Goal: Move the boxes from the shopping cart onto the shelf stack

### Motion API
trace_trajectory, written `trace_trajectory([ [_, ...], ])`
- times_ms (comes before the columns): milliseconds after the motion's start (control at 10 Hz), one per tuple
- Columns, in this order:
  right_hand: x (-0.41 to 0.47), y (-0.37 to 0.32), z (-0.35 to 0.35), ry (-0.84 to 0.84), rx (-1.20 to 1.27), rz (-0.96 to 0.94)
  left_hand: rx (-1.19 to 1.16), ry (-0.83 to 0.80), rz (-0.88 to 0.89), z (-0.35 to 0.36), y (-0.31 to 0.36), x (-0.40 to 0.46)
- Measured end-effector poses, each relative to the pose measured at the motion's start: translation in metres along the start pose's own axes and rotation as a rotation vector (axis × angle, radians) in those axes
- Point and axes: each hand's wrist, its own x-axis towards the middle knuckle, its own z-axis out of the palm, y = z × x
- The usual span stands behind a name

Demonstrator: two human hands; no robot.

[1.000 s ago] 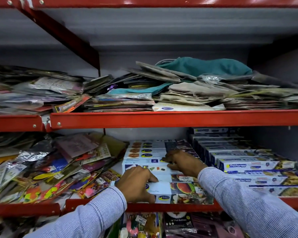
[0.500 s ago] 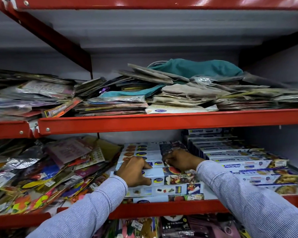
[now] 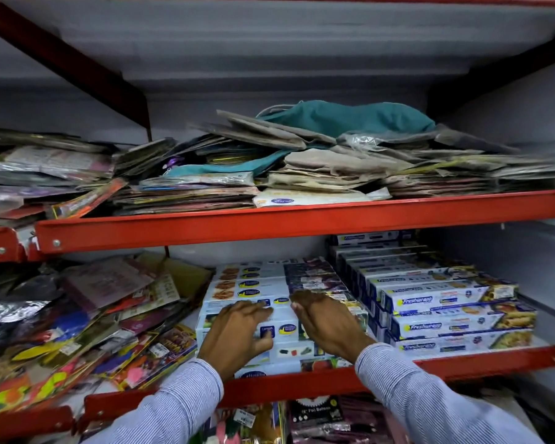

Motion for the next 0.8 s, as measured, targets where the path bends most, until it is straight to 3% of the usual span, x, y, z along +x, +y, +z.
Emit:
trace_trajectory([
  [200, -0.002, 0.002, 0.005, 0.049, -0.030, 0.021, 0.013, 0.005, -0.008, 0.013, -0.004, -0.006],
  [400, -0.020, 0.004, 0.023, 0.072, -0.210, 0.095, 0.265, 0.068, 0.061, 0.025, -0.008, -0.028],
  [800, -0.033, -0.004, 0.032, 0.064, -0.208, 0.157, 0.363, 0.037, -0.029, 0.022, 0.001, -0.033],
])
